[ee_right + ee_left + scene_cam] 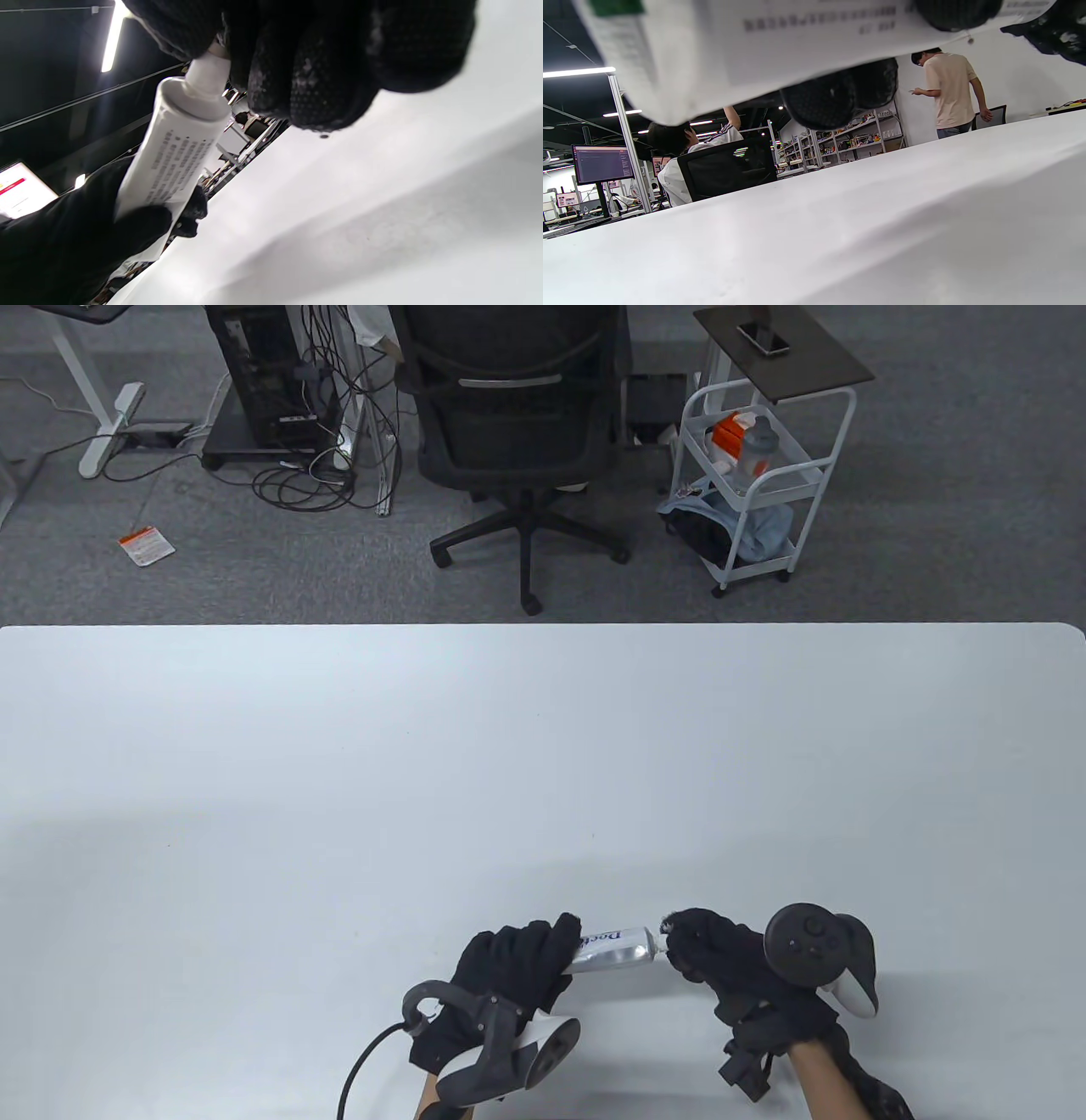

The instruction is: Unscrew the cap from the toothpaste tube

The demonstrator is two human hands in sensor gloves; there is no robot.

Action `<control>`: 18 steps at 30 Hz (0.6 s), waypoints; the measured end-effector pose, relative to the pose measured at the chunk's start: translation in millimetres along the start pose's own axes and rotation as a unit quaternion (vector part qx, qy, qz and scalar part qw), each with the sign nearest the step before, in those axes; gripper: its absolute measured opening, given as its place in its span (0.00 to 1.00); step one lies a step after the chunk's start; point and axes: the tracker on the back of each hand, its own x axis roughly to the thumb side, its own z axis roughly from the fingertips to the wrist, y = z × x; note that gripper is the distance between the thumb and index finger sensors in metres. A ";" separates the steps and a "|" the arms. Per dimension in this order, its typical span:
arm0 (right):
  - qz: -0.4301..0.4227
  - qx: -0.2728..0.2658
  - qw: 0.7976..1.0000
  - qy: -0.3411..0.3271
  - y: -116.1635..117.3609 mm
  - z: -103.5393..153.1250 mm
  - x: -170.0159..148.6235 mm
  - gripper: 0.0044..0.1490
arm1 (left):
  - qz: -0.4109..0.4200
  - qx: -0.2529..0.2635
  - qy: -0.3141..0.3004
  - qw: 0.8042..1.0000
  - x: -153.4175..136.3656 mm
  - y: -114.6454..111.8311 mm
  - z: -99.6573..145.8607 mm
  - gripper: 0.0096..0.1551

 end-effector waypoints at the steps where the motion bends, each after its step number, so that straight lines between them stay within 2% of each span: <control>1: -0.001 0.003 1.000 -0.004 0.2 -0.2 -0.4 0.29 | 0.000 -0.001 0.000 1.000 -0.2 0.0 0.0 0.37; 3: -0.001 0.003 1.000 -0.005 0.2 -0.3 -0.6 0.30 | -0.003 -0.002 0.001 1.000 0.0 0.1 -0.2 0.38; 7: -0.015 -0.021 1.000 0.010 -1.1 2.1 -5.3 0.42 | 0.003 -0.002 0.002 1.000 -0.5 0.5 -0.3 0.38; 14: -0.006 -0.007 1.000 0.015 1.7 0.0 -4.6 0.30 | 0.004 0.000 0.000 1.000 0.7 0.1 -0.2 0.38; 18: 0.004 -0.007 1.000 -0.002 1.4 -0.1 -1.7 0.29 | 0.000 -0.003 0.000 1.000 0.3 0.3 -0.2 0.37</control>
